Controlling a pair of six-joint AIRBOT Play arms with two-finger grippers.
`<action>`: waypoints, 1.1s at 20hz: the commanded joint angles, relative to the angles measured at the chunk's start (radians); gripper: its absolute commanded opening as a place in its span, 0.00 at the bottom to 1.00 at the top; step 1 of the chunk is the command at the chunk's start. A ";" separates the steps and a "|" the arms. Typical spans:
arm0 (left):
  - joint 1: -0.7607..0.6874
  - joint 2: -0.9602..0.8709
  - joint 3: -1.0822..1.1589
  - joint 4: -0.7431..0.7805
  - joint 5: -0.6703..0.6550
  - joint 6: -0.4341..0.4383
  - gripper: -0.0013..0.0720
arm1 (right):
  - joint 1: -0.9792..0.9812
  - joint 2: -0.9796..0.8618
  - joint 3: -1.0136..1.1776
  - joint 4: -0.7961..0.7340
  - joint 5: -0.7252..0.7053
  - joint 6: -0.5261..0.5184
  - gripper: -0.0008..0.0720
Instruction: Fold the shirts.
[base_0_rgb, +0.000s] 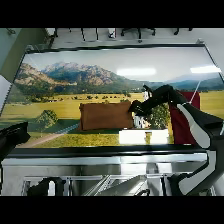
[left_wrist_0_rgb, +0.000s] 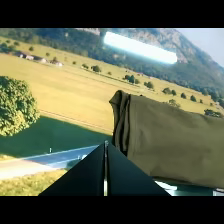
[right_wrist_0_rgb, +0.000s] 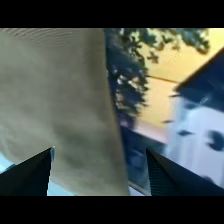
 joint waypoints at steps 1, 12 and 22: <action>0.001 -0.048 0.000 -0.052 0.006 0.019 0.04 | 0.051 -0.059 -0.003 0.042 0.031 -0.022 0.87; 0.001 -0.129 0.000 -0.096 -0.014 0.053 0.04 | -0.067 0.166 0.280 0.056 0.029 0.005 0.04; 0.001 -0.144 -0.001 -0.095 -0.020 0.064 0.04 | -0.644 0.291 0.455 0.045 -0.097 0.186 0.04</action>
